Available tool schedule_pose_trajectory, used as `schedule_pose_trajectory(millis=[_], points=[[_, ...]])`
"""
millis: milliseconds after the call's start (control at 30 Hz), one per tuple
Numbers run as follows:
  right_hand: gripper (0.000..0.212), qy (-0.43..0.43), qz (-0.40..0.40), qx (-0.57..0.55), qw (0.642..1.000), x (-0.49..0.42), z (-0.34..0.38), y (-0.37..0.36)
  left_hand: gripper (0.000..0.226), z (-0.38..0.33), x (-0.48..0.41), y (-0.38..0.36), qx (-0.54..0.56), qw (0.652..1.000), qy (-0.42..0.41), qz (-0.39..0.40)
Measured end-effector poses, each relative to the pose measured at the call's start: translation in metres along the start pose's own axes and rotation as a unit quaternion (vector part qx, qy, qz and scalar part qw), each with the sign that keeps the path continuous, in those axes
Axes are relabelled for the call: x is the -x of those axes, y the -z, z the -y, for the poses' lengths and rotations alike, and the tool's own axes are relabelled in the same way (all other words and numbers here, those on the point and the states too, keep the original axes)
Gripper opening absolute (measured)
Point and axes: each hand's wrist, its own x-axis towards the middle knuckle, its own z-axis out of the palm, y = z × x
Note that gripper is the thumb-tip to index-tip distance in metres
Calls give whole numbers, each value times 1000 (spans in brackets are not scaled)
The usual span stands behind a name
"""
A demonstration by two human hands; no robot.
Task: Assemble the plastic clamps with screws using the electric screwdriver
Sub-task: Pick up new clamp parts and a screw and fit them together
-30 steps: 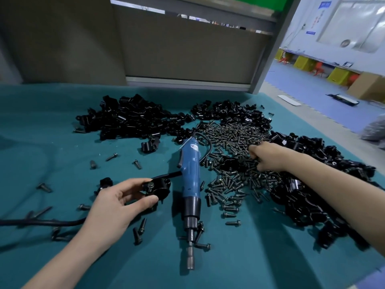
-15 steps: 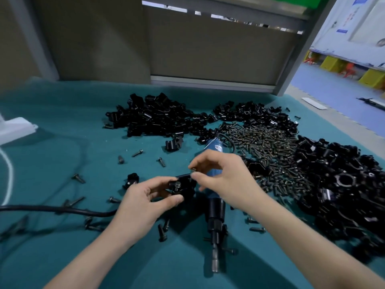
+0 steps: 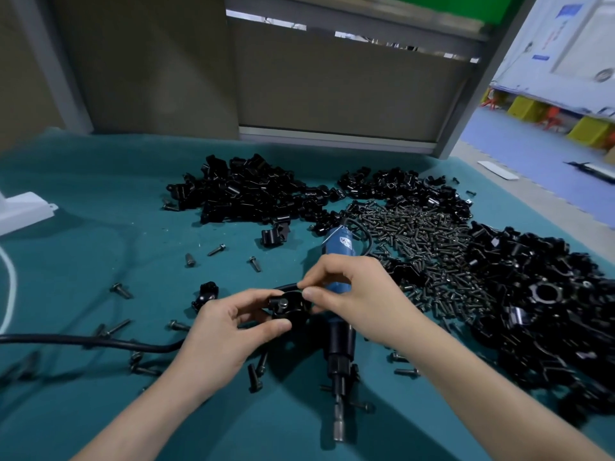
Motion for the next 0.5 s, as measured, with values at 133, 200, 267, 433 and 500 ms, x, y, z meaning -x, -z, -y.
schedule_pose_trajectory(millis=[133, 200, 267, 433, 500], points=[[5, 21, 11, 23, 999, 0, 2, 0, 33, 1, 0, 0, 12, 1000, -3, -4], [6, 19, 7, 34, 999, -2, 2, 0, 34, 2, -1, 1, 15, 1000, -6, -4], [13, -2, 0, 48, 999, -3, 2, -2, 34, 2, -1, 2, 18, 1000, -7, 0], [21, -90, 20, 23, 996, -8, 0, 0, 35, 2, 0, 1, 19, 1000, -14, 10], [24, -109, 40, -7, 993, -10, 2, 2, 34, 3, -1, 1, 23, 1000, -17, 9]])
